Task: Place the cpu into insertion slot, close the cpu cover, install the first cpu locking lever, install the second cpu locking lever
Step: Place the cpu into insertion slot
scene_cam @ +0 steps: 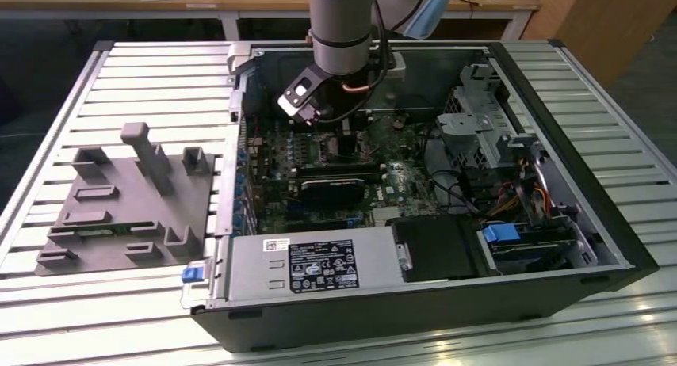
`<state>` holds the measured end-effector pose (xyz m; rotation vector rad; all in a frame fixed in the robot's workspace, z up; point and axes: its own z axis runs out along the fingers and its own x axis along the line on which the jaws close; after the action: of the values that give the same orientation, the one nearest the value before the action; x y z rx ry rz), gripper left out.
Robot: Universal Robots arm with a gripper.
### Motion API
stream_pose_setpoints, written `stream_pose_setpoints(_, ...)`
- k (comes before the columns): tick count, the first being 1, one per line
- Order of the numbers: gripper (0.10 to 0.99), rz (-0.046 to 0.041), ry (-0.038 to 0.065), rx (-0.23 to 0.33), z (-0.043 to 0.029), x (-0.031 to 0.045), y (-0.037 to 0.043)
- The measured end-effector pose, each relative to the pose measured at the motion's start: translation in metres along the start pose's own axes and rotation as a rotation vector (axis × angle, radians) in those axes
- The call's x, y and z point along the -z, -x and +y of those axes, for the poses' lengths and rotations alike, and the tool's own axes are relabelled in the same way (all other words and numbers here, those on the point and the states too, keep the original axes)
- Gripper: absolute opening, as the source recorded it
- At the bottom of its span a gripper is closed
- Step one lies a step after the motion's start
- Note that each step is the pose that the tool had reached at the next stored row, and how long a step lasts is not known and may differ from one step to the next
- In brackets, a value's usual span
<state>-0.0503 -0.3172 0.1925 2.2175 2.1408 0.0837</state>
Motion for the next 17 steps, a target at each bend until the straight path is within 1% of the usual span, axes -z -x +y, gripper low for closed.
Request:
stream_pose_setpoints(1, 0.612, 0.0000, 0.000, 0.000, 0.0000, 0.0000, 0.0000)
stream_pose_setpoints(6, 0.612, -0.0001, 0.000, 0.000, 0.0001, 0.0009, 0.0000)
stream_pose_setpoints(13, 0.612, -0.0002, 0.000, 0.000, 0.0010, 0.0125, 0.0000)
stream_pose_setpoints(17, 0.612, 0.0001, 0.000, 0.000, 0.0010, 0.0130, 0.0000)
